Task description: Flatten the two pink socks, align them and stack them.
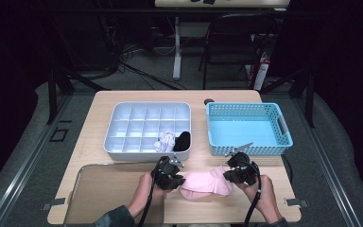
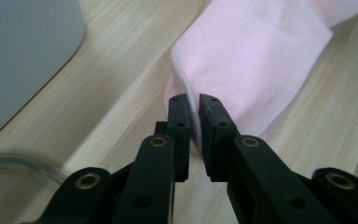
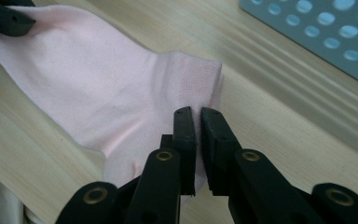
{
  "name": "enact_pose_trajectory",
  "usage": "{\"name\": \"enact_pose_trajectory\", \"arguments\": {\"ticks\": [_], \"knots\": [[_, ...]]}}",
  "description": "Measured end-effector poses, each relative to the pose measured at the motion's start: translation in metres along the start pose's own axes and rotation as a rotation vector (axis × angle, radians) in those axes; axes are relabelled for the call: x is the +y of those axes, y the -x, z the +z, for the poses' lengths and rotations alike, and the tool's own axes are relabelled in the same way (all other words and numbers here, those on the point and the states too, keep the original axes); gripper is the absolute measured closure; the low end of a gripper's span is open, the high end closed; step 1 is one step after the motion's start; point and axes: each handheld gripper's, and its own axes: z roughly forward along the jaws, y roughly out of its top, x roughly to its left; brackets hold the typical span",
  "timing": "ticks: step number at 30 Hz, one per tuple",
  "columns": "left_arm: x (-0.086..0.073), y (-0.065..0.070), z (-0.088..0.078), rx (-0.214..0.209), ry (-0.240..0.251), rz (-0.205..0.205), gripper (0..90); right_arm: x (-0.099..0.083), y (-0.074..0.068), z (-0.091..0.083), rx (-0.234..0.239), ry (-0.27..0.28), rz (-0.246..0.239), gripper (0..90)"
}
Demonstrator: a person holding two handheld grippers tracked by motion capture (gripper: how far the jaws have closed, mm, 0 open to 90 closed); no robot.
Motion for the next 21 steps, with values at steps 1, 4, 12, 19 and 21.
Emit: {"name": "enact_pose_trajectory", "arguments": {"ticks": [1,4,12,19,21], "knots": [[0.000,0.000,-0.002,-0.007,0.001,-0.008,84.6,0.000,0.001,-0.001,0.005,0.014,0.007,84.8],[-0.002,0.001,-0.004,-0.035,-0.006,-0.028,84.8,0.003,0.005,-0.003,0.013,0.012,-0.004,84.8],[-0.008,0.004,0.011,-0.046,-0.062,-0.036,83.4,0.003,0.013,0.031,0.032,-0.034,-0.016,84.5],[-0.010,0.002,0.019,-0.039,-0.080,-0.048,72.9,-0.001,0.014,0.038,0.017,-0.072,-0.019,79.6],[-0.010,0.002,0.021,-0.031,-0.088,-0.048,69.1,-0.002,0.014,0.039,0.005,-0.085,-0.028,75.8]]}}
